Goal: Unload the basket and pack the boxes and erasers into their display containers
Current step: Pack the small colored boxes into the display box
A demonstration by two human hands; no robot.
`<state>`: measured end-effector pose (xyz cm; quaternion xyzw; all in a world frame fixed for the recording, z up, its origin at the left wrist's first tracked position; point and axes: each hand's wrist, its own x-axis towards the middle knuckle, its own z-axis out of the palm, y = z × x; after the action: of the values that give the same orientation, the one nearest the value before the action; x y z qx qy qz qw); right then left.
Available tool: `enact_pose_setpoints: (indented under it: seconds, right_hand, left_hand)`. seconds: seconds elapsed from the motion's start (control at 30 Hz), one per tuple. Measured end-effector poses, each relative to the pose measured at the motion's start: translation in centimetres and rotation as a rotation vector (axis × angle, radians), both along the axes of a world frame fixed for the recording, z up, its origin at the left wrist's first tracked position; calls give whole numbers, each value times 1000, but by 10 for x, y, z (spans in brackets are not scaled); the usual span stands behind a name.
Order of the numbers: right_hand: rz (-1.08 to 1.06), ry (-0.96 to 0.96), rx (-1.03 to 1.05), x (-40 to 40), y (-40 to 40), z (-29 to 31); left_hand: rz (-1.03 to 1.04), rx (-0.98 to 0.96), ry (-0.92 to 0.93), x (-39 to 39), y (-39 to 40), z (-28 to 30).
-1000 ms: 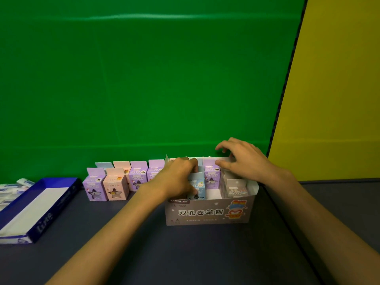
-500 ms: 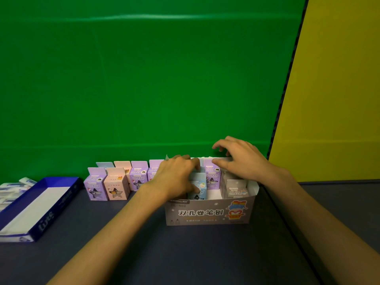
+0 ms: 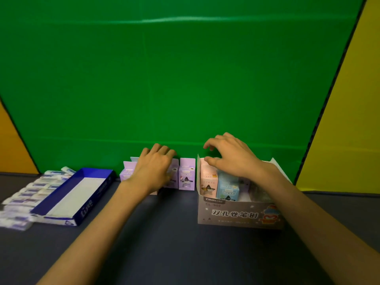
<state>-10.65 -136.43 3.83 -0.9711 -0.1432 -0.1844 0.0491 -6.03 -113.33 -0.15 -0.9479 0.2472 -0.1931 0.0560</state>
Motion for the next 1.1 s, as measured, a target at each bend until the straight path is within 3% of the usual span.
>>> enact_pose_setpoints:
  seconds: [0.27, 0.57, 1.1]
  right_hand:
    - [-42, 30, -28, 4, 27, -8]
    - [-111, 53, -97, 19, 52, -3]
    - [-207, 168, -393, 43, 88, -13]
  left_hand:
    - [-7, 69, -30, 9, 7, -18]
    - [-78, -12, -44, 5, 11, -16]
    - [-80, -422, -8, -7, 73, 34]
